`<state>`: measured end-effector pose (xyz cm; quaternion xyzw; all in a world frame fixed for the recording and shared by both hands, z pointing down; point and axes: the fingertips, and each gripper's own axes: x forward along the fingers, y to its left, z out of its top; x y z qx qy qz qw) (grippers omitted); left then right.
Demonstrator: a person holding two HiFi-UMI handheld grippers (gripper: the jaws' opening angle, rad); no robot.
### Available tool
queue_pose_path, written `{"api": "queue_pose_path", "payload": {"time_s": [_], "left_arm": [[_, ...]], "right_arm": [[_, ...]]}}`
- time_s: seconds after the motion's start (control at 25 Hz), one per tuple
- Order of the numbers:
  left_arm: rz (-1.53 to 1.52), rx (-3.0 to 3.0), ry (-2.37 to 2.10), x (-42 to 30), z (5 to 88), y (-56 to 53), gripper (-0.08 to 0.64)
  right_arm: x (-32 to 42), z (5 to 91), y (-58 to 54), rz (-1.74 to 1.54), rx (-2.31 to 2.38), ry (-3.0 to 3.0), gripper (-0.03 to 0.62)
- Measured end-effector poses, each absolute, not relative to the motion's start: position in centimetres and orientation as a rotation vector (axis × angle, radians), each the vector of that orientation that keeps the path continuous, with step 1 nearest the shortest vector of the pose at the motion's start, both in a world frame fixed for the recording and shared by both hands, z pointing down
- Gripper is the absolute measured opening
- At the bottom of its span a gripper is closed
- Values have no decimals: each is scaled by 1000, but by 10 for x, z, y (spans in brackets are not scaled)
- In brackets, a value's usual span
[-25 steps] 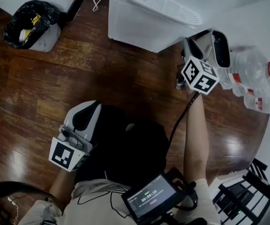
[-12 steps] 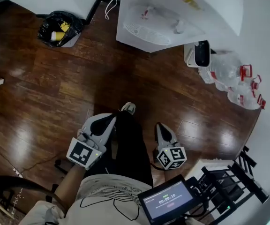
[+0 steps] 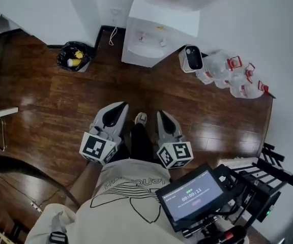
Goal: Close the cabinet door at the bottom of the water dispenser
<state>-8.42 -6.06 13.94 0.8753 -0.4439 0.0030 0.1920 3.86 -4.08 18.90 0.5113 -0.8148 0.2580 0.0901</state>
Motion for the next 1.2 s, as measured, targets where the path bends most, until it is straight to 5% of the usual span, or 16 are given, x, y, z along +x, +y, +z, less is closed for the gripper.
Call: {"api": "queue_pose_path", "payload": {"time_s": [0.52,1.2], "left_arm": [[129,2630,-1304,-76,79,-9,12],[166,2720,-1256,-45,64,26,6]], "right_arm": [[44,103,-2,576,1564,-2570,2],[40,96,14,514,1501,-2583,1]]}}
